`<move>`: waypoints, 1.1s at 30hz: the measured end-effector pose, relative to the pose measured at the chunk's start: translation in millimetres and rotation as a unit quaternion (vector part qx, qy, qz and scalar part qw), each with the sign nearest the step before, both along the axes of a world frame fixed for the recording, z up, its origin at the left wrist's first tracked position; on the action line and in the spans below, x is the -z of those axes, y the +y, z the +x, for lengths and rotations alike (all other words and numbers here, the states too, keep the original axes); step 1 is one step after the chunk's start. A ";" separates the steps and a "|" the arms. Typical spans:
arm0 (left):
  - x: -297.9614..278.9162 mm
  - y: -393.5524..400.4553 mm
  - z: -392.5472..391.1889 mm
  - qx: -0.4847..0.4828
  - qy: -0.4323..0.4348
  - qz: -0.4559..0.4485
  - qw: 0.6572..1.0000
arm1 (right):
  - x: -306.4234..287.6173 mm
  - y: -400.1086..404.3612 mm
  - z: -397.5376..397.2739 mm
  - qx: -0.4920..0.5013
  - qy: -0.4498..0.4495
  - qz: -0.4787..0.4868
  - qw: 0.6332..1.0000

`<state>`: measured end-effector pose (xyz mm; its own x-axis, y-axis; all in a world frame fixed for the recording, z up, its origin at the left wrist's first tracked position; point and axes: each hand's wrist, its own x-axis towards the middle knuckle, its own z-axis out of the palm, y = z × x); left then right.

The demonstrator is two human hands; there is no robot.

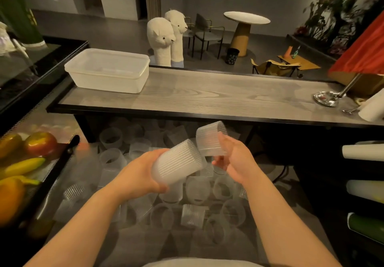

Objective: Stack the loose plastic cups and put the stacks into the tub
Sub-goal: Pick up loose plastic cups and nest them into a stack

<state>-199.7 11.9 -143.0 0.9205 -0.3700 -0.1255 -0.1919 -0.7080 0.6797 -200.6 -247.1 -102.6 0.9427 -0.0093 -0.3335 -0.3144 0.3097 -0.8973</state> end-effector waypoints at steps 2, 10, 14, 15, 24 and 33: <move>-3.1 0.1 -0.8 -0.001 -0.006 -0.003 1.000 | -0.7 2.5 -1.6 -0.069 0.020 0.000 0.997; -6.6 -3.6 -7.0 0.004 -0.021 -0.003 1.000 | 14.9 20.6 1.6 -0.197 0.034 -0.183 0.963; -3.9 -0.9 -9.1 -0.012 -0.025 0.001 1.000 | 30.1 24.9 3.6 -0.154 0.033 -0.156 0.975; -3.0 1.1 -9.8 -0.020 -0.024 0.008 0.999 | 35.7 23.5 5.0 -0.117 0.035 -0.153 0.981; 1.9 21.4 -17.9 -0.068 -0.016 0.038 0.997 | 139.4 10.5 4.2 -0.106 0.178 -0.322 0.924; 8.8 31.1 -25.4 -0.077 0.009 0.083 0.994 | 139.2 19.4 9.5 0.031 0.210 -0.116 0.970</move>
<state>-225.1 43.1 -151.8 0.9614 -0.1981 -0.1908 -0.0611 -0.8304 0.5538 -191.1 -227.8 -241.8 0.7193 -0.1819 -0.6704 -0.6549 0.1445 -0.7418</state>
